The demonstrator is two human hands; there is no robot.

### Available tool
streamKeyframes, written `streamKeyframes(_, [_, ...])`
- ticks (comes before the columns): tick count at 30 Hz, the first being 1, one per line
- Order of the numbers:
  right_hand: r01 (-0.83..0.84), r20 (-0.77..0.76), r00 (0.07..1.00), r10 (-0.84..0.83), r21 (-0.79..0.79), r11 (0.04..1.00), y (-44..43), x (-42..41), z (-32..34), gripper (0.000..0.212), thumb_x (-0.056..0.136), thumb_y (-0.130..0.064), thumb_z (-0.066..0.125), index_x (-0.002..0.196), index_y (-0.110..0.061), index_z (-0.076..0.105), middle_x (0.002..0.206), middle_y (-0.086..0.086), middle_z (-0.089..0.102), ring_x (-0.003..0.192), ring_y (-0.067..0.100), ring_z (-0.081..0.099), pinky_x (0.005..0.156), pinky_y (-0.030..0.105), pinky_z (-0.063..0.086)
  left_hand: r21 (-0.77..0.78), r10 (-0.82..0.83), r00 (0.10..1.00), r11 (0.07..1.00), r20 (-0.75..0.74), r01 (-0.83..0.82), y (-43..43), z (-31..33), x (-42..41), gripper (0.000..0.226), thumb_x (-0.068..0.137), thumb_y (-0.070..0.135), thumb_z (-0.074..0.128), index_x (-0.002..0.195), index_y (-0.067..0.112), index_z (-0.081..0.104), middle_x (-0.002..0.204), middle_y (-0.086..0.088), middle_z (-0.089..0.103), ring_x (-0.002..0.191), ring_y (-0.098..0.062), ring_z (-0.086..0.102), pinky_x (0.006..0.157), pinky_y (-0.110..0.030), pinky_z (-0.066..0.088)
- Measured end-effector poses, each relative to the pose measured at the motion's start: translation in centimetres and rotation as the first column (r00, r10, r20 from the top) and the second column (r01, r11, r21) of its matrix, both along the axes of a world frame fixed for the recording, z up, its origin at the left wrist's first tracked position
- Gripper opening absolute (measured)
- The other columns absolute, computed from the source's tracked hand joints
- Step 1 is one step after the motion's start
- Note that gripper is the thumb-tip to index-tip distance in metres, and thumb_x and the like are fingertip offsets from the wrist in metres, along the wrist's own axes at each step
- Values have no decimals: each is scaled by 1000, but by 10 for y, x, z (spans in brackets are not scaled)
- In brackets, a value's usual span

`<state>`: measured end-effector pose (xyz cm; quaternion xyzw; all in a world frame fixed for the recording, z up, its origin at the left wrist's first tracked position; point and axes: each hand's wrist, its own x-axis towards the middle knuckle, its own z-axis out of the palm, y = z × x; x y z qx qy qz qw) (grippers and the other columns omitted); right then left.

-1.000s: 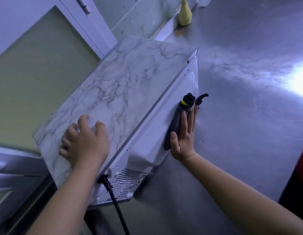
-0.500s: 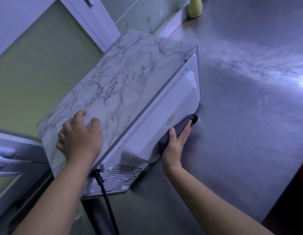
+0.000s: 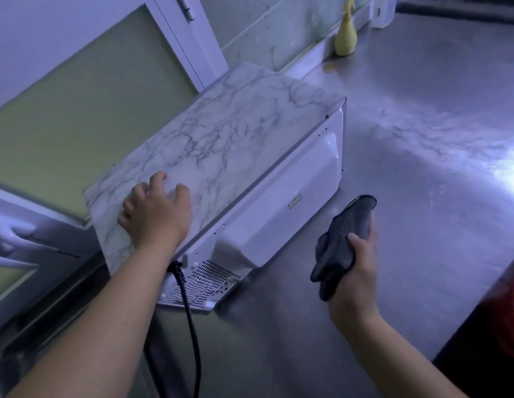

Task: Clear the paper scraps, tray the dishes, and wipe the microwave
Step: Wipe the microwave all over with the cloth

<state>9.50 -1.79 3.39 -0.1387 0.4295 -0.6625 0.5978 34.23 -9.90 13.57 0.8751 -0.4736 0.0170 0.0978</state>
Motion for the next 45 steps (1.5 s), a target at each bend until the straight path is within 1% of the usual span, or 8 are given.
streamKeyframes(4, [12,-469,873,-133,-251,968,-30,27,41,66,93,-43,43,154,-46,18,163,-26,15,149,6,20,123,50,19,11,-11,1000,1000,-3,11,1,1,0,51,95,51,34,143,32,38,150,-11,35,136,-35,31,111,-53,22])
streamKeyframes(8, [-168,-818,575,-19,-140,976,-36,109,45,77,92,-57,29,158,-26,2,166,-6,-10,152,14,-20,124,47,-6,-3,-18,1000,1000,-6,18,0,-2,2,51,95,51,34,142,32,38,150,-11,35,136,-34,31,112,-53,20])
streamKeyframes(11, [-94,-929,363,-79,-121,988,-18,157,27,77,96,-53,31,159,-24,-2,167,-2,-9,154,26,-14,122,53,-2,-6,-15,1000,1000,7,15,0,-4,3,53,94,52,34,143,32,37,151,-10,35,136,-35,31,112,-53,20])
streamKeyframes(18, [-139,-860,364,-359,-431,892,-13,146,-32,60,104,-41,34,150,-3,33,156,20,37,151,43,13,116,65,21,5,-25,1000,1000,8,25,-2,-7,6,53,94,52,32,143,33,36,151,-10,34,136,-34,29,112,-53,19])
streamKeyframes(25, [-204,-803,366,-470,-562,801,-25,131,-72,60,103,-42,32,156,-16,22,167,0,12,152,41,4,120,61,14,6,-21,1000,1000,0,21,-1,-7,7,51,95,51,32,143,33,36,152,-10,32,138,-33,28,113,-53,16])
streamKeyframes(34, [-283,-851,302,-429,-510,812,-37,112,-108,65,104,-44,27,159,-16,6,159,13,17,150,44,5,124,53,6,11,-14,1000,1000,5,14,-3,-8,6,51,95,50,33,143,32,36,152,-10,32,138,-35,28,114,-54,15])
streamKeyframes(39, [-138,-881,433,-191,-274,952,-30,112,-119,68,102,-38,31,155,-3,9,162,18,6,149,38,6,124,43,4,7,-6,1000,1000,0,6,-4,-7,5,50,96,49,35,143,31,38,152,-11,32,138,-36,28,114,-54,15])
streamKeyframes(45, [-77,-714,700,-31,-119,990,-24,114,-97,68,99,-39,33,156,-23,-2,167,3,-6,154,15,-7,126,42,1,7,0,1000,1000,14,0,-4,-6,4,51,95,49,34,143,31,38,151,-11,33,137,-36,29,114,-54,16])
